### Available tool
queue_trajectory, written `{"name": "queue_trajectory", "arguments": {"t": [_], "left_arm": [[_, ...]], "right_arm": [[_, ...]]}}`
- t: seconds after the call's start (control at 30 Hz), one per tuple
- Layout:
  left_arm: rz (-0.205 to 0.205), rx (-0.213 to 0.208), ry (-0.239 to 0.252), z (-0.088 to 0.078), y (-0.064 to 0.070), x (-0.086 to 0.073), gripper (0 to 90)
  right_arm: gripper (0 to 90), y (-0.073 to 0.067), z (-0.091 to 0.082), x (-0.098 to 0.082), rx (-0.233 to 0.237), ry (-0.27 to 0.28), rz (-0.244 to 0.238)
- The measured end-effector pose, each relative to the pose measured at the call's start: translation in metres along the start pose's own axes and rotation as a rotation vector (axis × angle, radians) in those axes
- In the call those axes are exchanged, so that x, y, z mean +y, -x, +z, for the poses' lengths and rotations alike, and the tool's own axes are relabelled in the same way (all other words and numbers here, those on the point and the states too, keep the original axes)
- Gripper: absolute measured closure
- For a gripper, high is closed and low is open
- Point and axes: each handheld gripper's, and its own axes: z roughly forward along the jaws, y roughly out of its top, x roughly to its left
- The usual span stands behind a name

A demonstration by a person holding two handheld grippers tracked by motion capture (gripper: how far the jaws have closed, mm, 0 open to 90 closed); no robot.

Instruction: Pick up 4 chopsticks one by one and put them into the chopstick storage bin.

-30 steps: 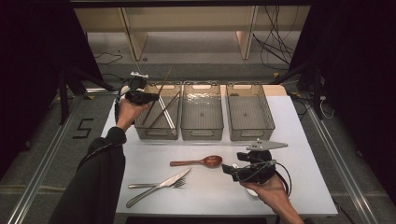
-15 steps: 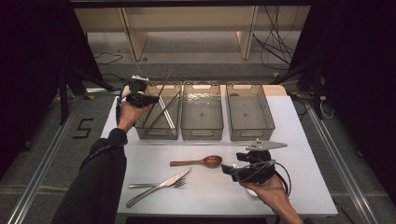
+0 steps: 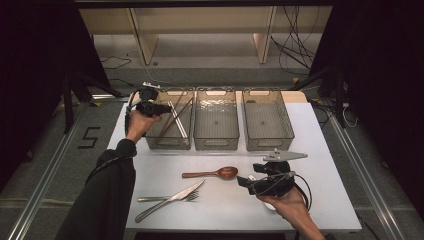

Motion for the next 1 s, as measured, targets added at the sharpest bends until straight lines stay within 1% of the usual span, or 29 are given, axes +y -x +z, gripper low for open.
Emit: {"name": "queue_trajectory", "arguments": {"t": [0.03,0.1,0.17,0.23,0.3,0.37,0.47,0.53,0.63,0.67,0.73,0.8,0.87,0.9,1.0], "left_arm": [[-0.009,-0.002,0.002,-0.001,0.001,0.000,70.8],[-0.022,-0.011,0.006,-0.005,0.003,0.001,63.7],[-0.021,-0.031,0.017,-0.011,0.006,0.002,59.1],[-0.030,-0.051,0.017,-0.016,0.011,0.002,53.9],[-0.019,-0.071,0.019,-0.022,0.016,0.001,49.6],[-0.016,-0.097,0.030,-0.028,0.023,-0.002,46.1],[0.003,-0.150,0.051,-0.040,0.033,-0.007,43.4],[0.016,-0.173,0.050,-0.047,0.039,-0.011,40.6],[0.040,-0.204,0.061,-0.056,0.049,-0.018,36.9],[0.057,-0.213,0.054,-0.058,0.052,-0.020,36.0],[0.081,-0.225,0.043,-0.061,0.058,-0.025,34.6],[0.094,-0.237,0.030,-0.063,0.062,-0.029,33.0],[0.104,-0.250,0.035,-0.065,0.066,-0.032,32.2],[0.119,-0.255,0.025,-0.065,0.068,-0.034,31.9],[0.136,-0.260,0.006,-0.064,0.074,-0.039,30.4]], "right_arm": [[25.4,0.000,0.000,0.000,0.000,0.000,0.000],[25.4,0.000,0.000,0.000,-0.002,0.000,-0.001],[25.4,0.000,0.000,0.000,-0.002,0.000,0.002],[25.4,0.000,-0.001,0.000,-0.004,0.000,0.001],[25.4,0.001,-0.001,0.000,-0.006,0.001,0.000],[25.4,0.001,-0.001,0.000,-0.007,0.002,0.000],[25.4,0.001,-0.002,0.000,-0.009,0.005,-0.001],[25.4,0.002,-0.002,0.000,-0.011,0.004,0.001],[25.4,0.002,-0.002,0.000,-0.012,0.002,0.003],[25.4,0.002,-0.002,0.000,-0.012,0.002,0.003],[25.4,0.002,-0.002,0.000,-0.013,0.002,0.004],[25.4,0.002,-0.002,0.000,-0.014,0.002,0.004],[25.4,0.002,-0.003,0.000,-0.014,0.002,0.002],[25.4,0.002,-0.003,0.000,-0.014,0.003,0.001],[25.4,0.002,-0.003,0.000,-0.015,0.006,0.000]]}}
